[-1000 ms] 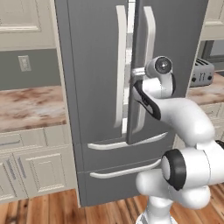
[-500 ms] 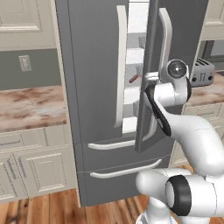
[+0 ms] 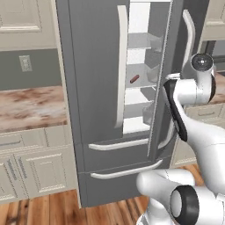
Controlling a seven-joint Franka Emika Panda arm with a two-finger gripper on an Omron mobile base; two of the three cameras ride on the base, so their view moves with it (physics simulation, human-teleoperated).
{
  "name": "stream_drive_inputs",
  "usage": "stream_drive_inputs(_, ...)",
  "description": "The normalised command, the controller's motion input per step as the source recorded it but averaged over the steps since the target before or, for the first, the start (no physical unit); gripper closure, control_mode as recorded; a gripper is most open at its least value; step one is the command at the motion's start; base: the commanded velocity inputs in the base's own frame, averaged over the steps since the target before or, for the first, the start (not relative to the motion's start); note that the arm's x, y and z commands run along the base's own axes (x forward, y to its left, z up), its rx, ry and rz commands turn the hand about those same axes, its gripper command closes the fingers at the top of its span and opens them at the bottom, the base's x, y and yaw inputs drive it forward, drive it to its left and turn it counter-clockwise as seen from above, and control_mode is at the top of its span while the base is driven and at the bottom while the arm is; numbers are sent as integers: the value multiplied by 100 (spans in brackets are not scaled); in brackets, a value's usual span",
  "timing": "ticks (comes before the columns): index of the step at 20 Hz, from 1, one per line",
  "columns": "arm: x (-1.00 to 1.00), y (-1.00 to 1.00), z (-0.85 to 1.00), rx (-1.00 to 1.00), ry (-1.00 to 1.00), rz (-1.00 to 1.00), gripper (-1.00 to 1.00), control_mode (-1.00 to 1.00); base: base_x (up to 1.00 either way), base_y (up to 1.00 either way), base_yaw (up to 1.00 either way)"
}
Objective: Move the hot dog bun to the plate on the dining table and place the condiment next to that plate. Then navigate to the fridge and take the sausage and place it on the plate as well.
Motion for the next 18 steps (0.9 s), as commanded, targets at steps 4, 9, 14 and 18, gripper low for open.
stream_drive_inputs(4, -49, -67, 39, 0, 17, -3, 100, -100, 0, 0, 0)
stream_drive_inputs(9, -38, -18, -1, -1, 8, -5, -100, -100, 0, 0, 0)
stream_drive_inputs(14, -79, 52, -4, -13, -6, 0, -100, -100, 0, 0, 0)
stream_drive_inputs(18, -65, 100, 7, -23, -2, 0, -100, -100, 0, 0, 0)
